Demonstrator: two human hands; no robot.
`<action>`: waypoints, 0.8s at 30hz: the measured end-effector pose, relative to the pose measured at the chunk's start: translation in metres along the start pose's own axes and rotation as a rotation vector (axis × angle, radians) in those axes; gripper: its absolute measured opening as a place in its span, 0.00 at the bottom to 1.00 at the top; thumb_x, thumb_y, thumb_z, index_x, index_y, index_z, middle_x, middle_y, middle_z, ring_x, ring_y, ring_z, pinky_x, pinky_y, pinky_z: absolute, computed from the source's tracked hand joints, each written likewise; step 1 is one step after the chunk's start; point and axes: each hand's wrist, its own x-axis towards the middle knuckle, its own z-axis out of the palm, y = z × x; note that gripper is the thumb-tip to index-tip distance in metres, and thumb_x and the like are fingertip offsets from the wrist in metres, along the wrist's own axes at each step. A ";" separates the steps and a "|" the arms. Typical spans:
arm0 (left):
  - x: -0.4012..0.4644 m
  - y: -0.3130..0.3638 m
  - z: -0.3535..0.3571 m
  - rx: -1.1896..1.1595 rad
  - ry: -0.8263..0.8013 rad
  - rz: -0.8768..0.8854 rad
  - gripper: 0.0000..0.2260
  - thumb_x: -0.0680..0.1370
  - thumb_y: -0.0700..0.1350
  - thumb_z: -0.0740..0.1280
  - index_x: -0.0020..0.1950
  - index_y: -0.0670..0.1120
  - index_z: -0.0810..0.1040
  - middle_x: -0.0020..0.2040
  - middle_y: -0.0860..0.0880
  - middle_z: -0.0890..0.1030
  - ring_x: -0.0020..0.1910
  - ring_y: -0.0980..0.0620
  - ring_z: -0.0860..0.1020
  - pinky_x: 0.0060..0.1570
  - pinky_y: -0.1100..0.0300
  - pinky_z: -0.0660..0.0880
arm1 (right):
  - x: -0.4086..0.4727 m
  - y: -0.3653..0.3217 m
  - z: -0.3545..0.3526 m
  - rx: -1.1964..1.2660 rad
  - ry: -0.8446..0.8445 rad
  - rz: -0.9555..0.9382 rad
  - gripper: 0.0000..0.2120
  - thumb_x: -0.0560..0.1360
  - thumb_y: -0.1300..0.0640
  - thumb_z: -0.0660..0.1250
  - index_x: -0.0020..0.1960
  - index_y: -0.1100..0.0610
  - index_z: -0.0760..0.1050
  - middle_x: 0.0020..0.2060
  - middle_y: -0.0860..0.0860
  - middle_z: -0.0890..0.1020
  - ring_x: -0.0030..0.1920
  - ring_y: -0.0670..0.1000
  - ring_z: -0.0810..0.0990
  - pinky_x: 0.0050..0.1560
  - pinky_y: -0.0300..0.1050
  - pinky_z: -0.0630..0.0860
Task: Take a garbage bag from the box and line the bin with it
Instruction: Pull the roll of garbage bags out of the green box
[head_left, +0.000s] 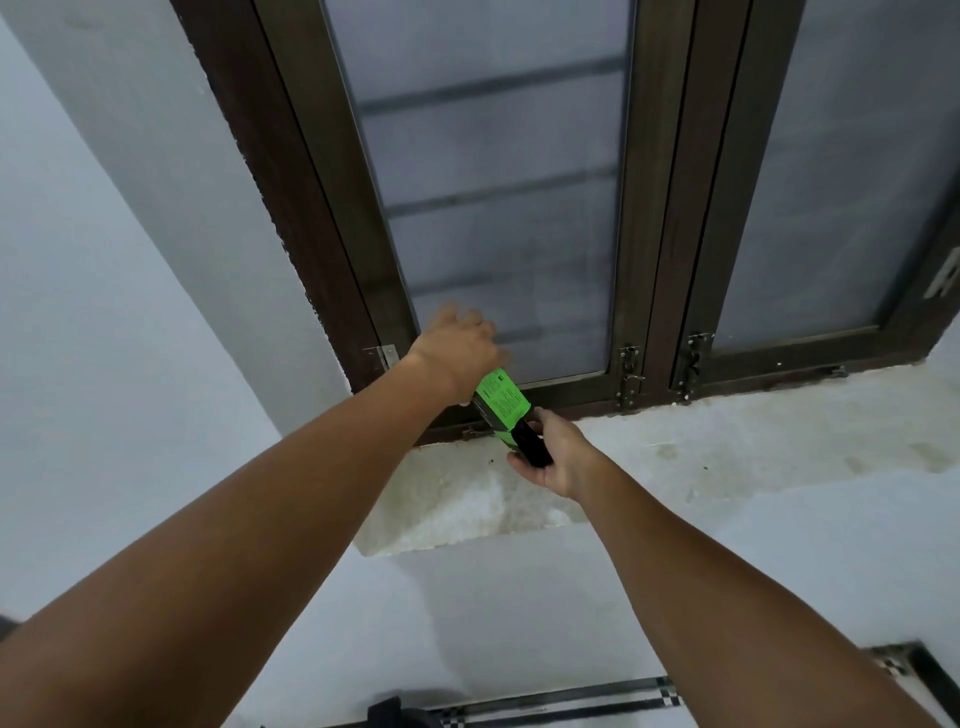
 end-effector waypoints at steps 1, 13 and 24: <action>0.000 -0.001 0.003 -0.027 -0.008 -0.008 0.24 0.74 0.53 0.74 0.68 0.56 0.72 0.64 0.47 0.75 0.65 0.44 0.71 0.62 0.46 0.66 | 0.003 0.000 -0.001 -0.079 0.063 -0.030 0.14 0.84 0.47 0.62 0.55 0.58 0.76 0.49 0.59 0.81 0.42 0.53 0.80 0.34 0.44 0.82; -0.024 0.029 0.105 -0.401 -0.285 -0.314 0.26 0.73 0.54 0.72 0.69 0.56 0.72 0.64 0.48 0.78 0.63 0.44 0.76 0.56 0.51 0.73 | 0.018 -0.013 -0.045 -0.542 0.612 -0.507 0.17 0.83 0.47 0.62 0.44 0.59 0.76 0.40 0.53 0.79 0.44 0.55 0.78 0.43 0.47 0.72; -0.014 0.053 0.118 -0.852 -0.102 -0.382 0.22 0.76 0.51 0.68 0.70 0.55 0.74 0.64 0.47 0.77 0.61 0.46 0.75 0.61 0.50 0.73 | 0.018 -0.020 -0.021 -0.671 0.468 -0.744 0.16 0.74 0.43 0.75 0.41 0.56 0.79 0.36 0.48 0.81 0.38 0.46 0.78 0.36 0.41 0.69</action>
